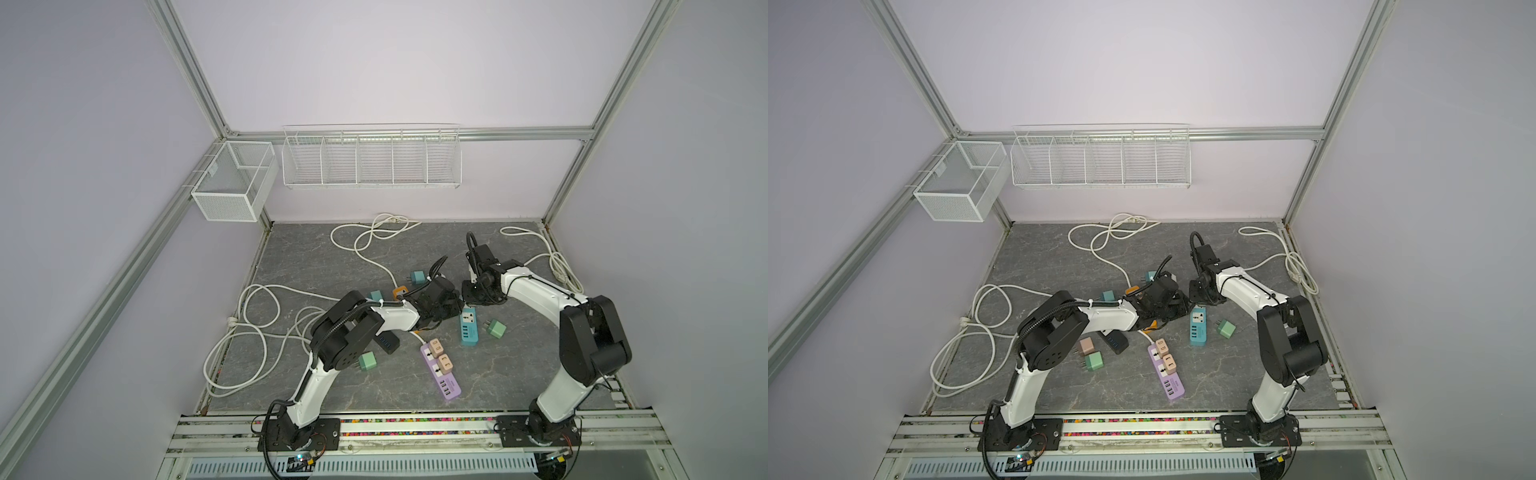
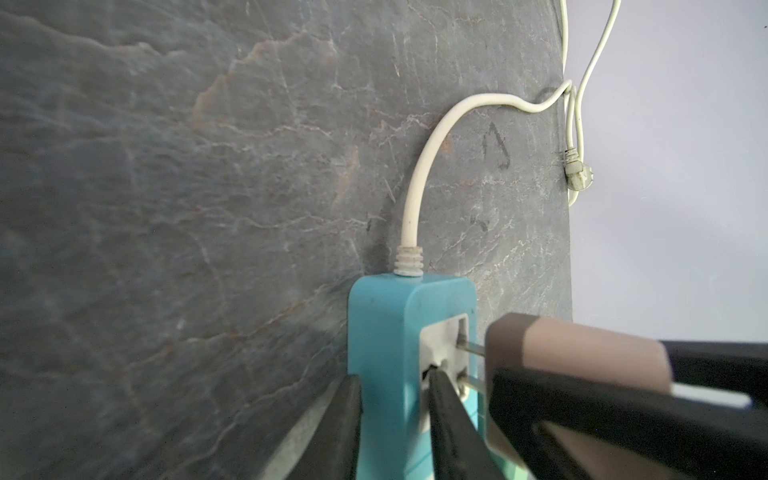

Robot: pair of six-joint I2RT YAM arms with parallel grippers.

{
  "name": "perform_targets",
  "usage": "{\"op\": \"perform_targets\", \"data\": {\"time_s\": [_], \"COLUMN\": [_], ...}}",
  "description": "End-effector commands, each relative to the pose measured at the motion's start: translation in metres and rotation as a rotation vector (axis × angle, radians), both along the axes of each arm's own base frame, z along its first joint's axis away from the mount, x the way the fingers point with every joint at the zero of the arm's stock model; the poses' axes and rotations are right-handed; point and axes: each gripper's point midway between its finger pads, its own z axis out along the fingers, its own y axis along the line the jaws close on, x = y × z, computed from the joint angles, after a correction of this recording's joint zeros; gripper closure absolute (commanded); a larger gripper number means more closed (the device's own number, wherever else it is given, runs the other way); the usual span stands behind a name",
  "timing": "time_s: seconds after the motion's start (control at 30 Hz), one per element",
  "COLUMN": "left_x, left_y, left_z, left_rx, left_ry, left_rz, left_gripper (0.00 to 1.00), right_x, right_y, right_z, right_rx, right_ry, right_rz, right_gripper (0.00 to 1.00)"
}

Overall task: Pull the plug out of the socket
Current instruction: 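Close the right gripper on the pink adapter while the left holds the strip, then pull the pink adapter out with the right gripper while the left steadies the strip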

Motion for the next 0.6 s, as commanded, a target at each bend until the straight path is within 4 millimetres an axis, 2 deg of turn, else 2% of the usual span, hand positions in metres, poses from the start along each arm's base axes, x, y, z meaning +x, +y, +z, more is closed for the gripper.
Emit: {"op": "perform_targets", "data": {"time_s": [0.0, 0.37, 0.47, 0.5, 0.57], "left_x": [-0.012, 0.0, 0.003, 0.004, 0.004], "left_y": [0.018, 0.002, 0.003, 0.004, 0.007], "left_z": [-0.028, 0.025, 0.037, 0.041, 0.048], "left_rx": [0.121, 0.067, 0.063, 0.061, 0.054], "left_ry": [0.049, -0.04, -0.062, -0.068, -0.077], "left_rz": [-0.001, -0.03, -0.032, -0.03, -0.026], "left_gripper": [0.71, 0.69, 0.68, 0.67, 0.66], "right_x": [-0.002, -0.011, -0.017, -0.016, -0.021], "right_y": [0.0, -0.02, -0.022, -0.031, -0.032], "right_z": [0.024, 0.048, 0.053, 0.053, 0.052], "right_rx": [0.05, 0.257, 0.303, 0.315, 0.343], "right_ry": [-0.043, -0.091, -0.102, -0.101, -0.096], "right_rz": [0.0, -0.083, -0.089, -0.117, -0.123], "right_gripper": [0.78, 0.78, 0.78, 0.78, 0.78]}}
